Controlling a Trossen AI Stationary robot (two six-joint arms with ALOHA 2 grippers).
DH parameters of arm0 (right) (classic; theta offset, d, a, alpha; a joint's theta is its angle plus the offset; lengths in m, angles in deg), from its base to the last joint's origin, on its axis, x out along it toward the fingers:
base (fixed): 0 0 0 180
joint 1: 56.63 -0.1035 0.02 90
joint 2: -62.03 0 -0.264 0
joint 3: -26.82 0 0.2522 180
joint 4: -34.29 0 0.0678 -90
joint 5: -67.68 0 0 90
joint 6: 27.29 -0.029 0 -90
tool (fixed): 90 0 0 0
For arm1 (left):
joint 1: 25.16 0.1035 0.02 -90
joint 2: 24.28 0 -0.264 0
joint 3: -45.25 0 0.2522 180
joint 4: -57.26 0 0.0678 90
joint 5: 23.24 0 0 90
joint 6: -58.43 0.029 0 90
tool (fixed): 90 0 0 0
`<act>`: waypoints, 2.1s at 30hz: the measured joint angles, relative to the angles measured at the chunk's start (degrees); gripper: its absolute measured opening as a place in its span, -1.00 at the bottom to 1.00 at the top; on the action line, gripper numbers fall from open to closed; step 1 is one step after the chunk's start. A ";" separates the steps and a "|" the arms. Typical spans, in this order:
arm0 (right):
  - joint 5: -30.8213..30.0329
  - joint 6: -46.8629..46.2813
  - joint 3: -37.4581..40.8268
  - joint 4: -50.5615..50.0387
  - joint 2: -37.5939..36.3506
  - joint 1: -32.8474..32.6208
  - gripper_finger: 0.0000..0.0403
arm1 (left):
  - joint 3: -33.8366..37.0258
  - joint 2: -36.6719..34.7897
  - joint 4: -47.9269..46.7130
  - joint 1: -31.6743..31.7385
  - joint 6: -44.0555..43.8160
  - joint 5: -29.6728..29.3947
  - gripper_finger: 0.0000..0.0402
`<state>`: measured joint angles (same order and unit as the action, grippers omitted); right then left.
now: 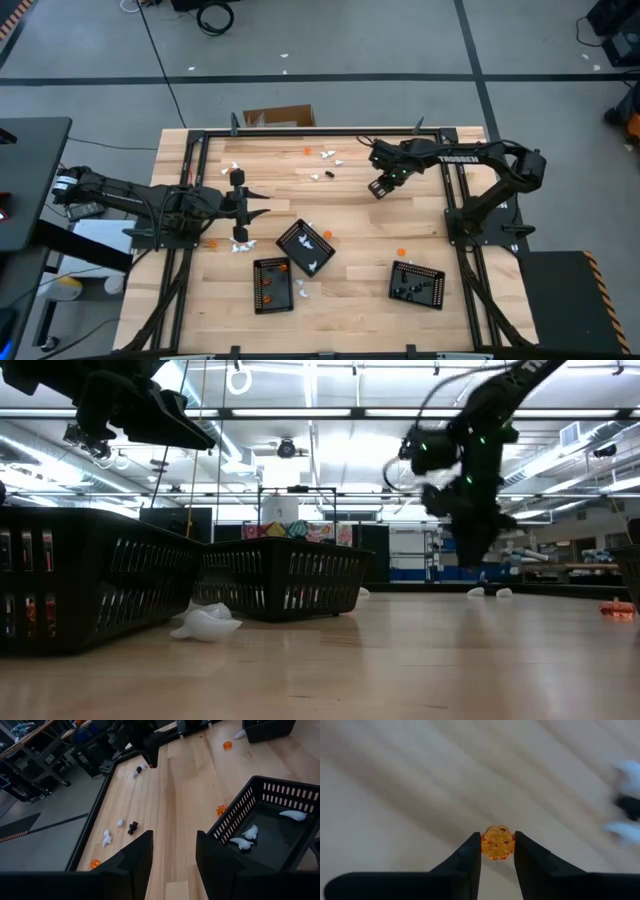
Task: Sort Halloween decoration
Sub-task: Put the orange pumpkin toy into the left black basket, then put the white ghost toy into the middle black basket
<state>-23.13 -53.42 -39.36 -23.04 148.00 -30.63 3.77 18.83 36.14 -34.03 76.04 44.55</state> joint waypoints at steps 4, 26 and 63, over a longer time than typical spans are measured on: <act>3.33 -2.18 -3.69 1.41 0.00 -5.50 -0.48 | 0.00 0.01 0.04 0.00 0.10 0.01 -0.23; 5.54 -5.98 -36.39 20.96 27.78 -36.95 -0.48 | -0.31 -4.14 1.85 -4.27 -1.15 4.90 -0.23; -9.65 8.32 -57.68 2.85 37.16 -45.16 -0.07 | -2.73 -2.62 -14.20 -31.22 -36.46 1.38 -0.23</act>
<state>-32.78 -45.10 -97.04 -20.18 185.16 -75.79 1.03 16.21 21.94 -65.25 39.58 45.94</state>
